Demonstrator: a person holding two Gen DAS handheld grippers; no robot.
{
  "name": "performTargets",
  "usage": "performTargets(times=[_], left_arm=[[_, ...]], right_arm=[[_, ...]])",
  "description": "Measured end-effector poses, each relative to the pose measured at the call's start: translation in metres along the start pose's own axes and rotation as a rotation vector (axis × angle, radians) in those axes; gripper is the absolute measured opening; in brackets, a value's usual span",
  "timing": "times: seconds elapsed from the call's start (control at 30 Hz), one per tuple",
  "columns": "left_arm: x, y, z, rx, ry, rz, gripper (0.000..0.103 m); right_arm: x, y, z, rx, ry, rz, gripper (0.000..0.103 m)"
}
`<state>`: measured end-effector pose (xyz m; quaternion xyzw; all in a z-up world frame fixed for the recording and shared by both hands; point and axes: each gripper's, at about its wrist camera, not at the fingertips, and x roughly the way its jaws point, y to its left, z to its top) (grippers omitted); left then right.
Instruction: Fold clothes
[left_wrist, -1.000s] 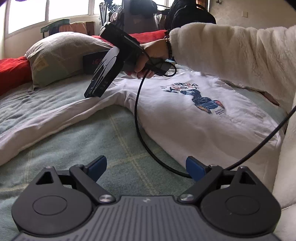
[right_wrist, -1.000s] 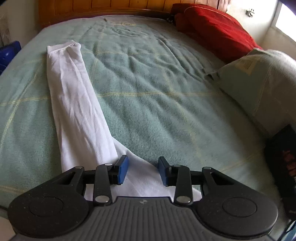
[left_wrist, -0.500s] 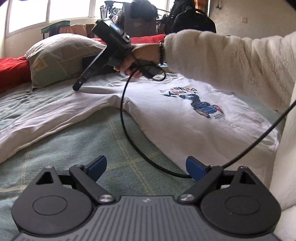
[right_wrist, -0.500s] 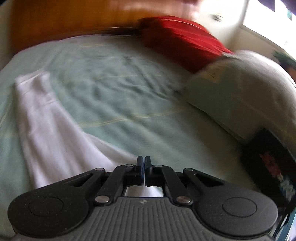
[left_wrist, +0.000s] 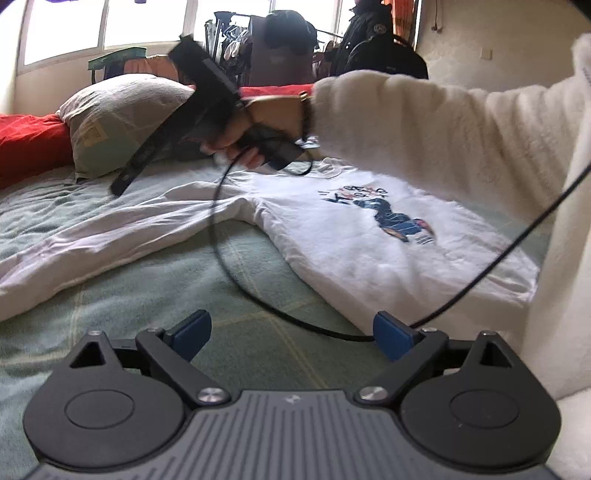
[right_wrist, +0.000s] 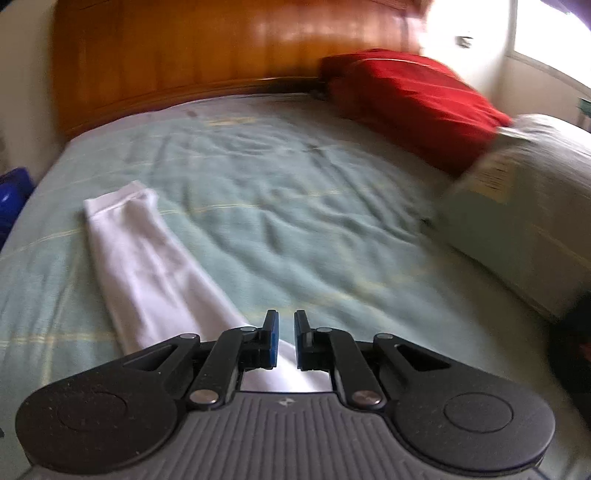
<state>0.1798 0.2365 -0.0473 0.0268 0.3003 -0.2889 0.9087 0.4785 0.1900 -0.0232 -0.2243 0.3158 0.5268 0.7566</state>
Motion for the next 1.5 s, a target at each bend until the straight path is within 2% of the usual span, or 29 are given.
performTargets(times=[0.17,0.23,0.3,0.37,0.43,0.5,0.57,0.67,0.8,0.83,0.87,0.93,1.0,1.03,1.07,1.13,1.2,1.33,1.5], left_arm=[[-0.008,-0.001,-0.004,0.000,-0.005,-0.053,0.095],[-0.011,-0.001,-0.006,0.007,-0.010,-0.065,0.095],[-0.012,-0.001,-0.007,0.004,-0.016,-0.075,0.095],[-0.013,-0.001,-0.009,0.002,-0.021,-0.076,0.095],[-0.012,0.000,-0.010,-0.002,-0.022,-0.076,0.095],[-0.011,0.001,-0.012,-0.005,-0.018,-0.074,0.095],[-0.010,0.002,-0.013,-0.008,-0.013,-0.072,0.095],[-0.010,0.004,-0.015,-0.015,-0.012,-0.074,0.095],[-0.010,0.007,-0.017,-0.020,-0.009,-0.068,0.095],[-0.010,0.007,-0.017,-0.021,-0.009,-0.071,0.095],[-0.010,0.006,-0.017,-0.022,-0.008,-0.074,0.095],[-0.009,0.006,-0.018,-0.021,-0.005,-0.074,0.095],[-0.007,0.005,-0.018,-0.017,0.000,-0.069,0.095],[-0.007,0.005,-0.019,-0.017,0.001,-0.067,0.095],[-0.007,0.005,-0.019,-0.019,0.001,-0.068,0.095],[-0.006,0.006,-0.021,-0.025,0.002,-0.068,0.095],[-0.006,0.006,-0.022,-0.028,0.004,-0.063,0.095],[-0.006,0.006,-0.022,-0.038,0.005,-0.057,0.095],[-0.011,0.010,-0.023,-0.055,0.022,-0.019,0.095]], right_arm=[[0.025,0.037,-0.004,-0.118,0.125,0.094,0.014],[0.020,0.043,-0.004,-0.170,0.124,0.102,0.015],[0.013,0.035,0.004,-0.122,0.088,0.110,0.016],[0.010,0.027,0.012,-0.079,0.037,0.085,0.026],[0.014,0.022,0.018,-0.056,0.010,0.028,0.031],[0.022,0.020,0.020,-0.041,0.010,-0.009,0.031],[0.028,0.021,0.018,-0.035,0.015,-0.003,0.031],[0.031,0.039,0.014,-0.098,0.015,0.041,0.031],[0.034,0.055,0.011,-0.205,0.035,0.002,0.031],[0.034,0.056,0.011,-0.223,0.034,-0.013,0.037],[0.035,0.058,0.010,-0.241,0.033,-0.027,0.052],[0.035,0.061,0.010,-0.277,0.031,-0.055,0.063],[0.040,0.056,0.007,-0.239,0.060,-0.031,0.060],[0.040,0.053,0.007,-0.199,0.067,-0.002,0.046],[0.040,0.052,0.006,-0.186,0.067,0.019,0.025],[0.039,0.055,0.005,-0.203,0.063,0.018,0.003],[0.041,0.053,0.007,-0.216,0.048,-0.051,0.003],[0.044,0.027,0.021,-0.050,-0.031,-0.155,0.003],[0.038,0.025,0.023,-0.030,-0.016,-0.164,0.009]])
